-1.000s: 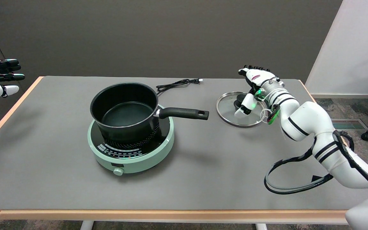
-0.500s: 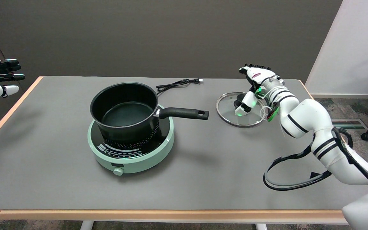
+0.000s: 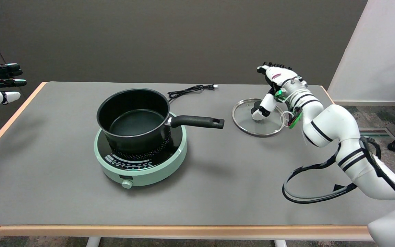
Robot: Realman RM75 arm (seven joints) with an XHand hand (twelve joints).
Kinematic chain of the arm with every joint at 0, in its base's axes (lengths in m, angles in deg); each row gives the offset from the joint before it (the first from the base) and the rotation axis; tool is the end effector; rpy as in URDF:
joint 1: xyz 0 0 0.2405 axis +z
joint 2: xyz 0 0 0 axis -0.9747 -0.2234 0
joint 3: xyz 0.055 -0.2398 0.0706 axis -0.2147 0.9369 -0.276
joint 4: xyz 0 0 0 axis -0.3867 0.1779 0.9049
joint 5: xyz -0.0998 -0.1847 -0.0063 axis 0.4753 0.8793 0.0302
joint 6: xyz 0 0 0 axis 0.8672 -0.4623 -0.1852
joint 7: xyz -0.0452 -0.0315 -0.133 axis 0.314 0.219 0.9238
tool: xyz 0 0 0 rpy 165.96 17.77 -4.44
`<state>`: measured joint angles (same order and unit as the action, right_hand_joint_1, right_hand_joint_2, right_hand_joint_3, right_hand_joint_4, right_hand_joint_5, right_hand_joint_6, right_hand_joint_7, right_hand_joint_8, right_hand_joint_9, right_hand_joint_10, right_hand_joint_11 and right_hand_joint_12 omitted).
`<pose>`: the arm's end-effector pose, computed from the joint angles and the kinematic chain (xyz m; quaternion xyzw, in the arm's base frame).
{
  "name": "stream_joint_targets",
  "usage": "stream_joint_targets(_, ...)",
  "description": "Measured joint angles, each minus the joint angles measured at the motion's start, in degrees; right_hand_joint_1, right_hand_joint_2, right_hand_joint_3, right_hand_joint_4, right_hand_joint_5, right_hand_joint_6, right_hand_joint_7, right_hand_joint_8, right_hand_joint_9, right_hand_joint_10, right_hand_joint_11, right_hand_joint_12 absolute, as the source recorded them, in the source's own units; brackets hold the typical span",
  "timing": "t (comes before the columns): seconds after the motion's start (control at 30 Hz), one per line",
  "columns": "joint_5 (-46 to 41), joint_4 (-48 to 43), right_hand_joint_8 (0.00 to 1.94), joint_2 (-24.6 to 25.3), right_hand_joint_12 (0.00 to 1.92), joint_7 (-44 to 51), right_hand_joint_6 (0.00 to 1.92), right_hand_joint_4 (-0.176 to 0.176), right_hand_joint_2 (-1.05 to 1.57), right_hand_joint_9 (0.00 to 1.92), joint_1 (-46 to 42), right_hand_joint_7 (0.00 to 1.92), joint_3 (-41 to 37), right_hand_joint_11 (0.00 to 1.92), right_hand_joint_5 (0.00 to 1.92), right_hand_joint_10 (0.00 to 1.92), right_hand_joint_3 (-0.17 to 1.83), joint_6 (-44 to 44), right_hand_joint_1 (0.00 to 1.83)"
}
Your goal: Pick up the pot lid.
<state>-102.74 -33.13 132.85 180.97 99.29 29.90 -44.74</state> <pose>-0.1972 -0.4277 0.4076 0.5857 -0.0960 0.0279 0.8043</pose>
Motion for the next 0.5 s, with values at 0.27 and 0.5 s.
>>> stream_joint_targets(0.27, 3.67, -6.57, 0.11, 0.14, 0.11, -0.06, 0.11, 0.009, -0.63, 0.11, -2.98, 0.11, -2.41, 0.11, 0.11, 0.11, 1.23, -0.38, 1.15)
stream_joint_targets(0.5, 7.97, -12.7, 0.08, 1.19, 0.08, -0.25, 0.08, 0.038, -0.63, 0.08, -7.0, 0.08, -6.16, 0.08, 0.08, 0.08, 1.22, -2.76, 1.15)
